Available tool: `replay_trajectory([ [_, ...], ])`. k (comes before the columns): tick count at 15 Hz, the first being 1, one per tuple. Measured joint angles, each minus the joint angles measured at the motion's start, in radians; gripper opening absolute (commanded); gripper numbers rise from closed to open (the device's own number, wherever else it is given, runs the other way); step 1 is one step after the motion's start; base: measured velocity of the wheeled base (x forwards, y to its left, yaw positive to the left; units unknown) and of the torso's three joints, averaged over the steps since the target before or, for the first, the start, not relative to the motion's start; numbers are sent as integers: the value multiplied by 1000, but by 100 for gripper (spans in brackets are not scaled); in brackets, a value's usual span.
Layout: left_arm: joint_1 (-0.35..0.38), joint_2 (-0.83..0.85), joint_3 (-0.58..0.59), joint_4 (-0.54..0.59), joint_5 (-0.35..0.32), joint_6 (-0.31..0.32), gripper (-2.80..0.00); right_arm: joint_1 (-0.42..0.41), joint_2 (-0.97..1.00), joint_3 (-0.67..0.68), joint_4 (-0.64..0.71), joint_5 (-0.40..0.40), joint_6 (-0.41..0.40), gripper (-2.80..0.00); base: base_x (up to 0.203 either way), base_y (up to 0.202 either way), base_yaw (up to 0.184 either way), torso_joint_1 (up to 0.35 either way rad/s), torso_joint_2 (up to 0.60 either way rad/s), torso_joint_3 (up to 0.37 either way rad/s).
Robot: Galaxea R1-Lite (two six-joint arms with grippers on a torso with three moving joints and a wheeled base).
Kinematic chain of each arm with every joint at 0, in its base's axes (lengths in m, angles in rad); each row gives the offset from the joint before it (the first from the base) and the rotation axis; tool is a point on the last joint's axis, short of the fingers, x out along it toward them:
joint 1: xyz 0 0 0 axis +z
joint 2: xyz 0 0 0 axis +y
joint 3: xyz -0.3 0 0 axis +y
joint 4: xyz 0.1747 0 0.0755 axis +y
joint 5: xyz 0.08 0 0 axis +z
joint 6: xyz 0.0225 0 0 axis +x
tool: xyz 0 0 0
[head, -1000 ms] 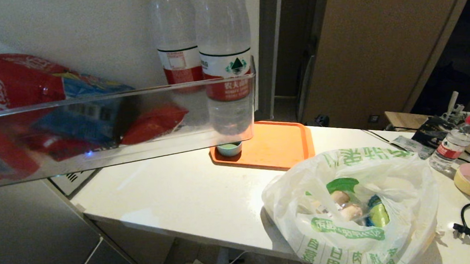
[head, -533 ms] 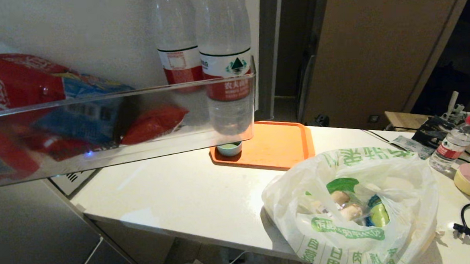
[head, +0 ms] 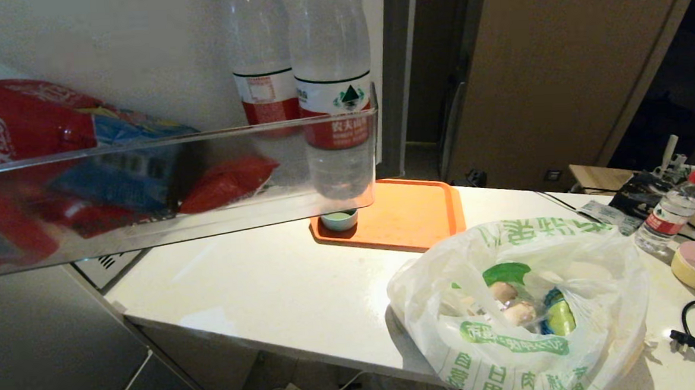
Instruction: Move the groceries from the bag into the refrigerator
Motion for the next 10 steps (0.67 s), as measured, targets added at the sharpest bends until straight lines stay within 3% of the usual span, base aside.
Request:
replay_trajectory([
  [3, -2, -47, 5, -1, 73, 4, -280, 0, 0, 0, 0, 0, 0, -280, 0, 0, 0, 0, 0, 0],
  [6, -8, -95, 26, -22, 77, 54, -280, 0, 0, 0, 0, 0, 0, -280, 0, 0, 0, 0, 0, 0],
  [10, -13, -159, 96, -93, 106, 57, -280, 0, 0, 0, 0, 0, 0, -280, 0, 0, 0, 0, 0, 0],
])
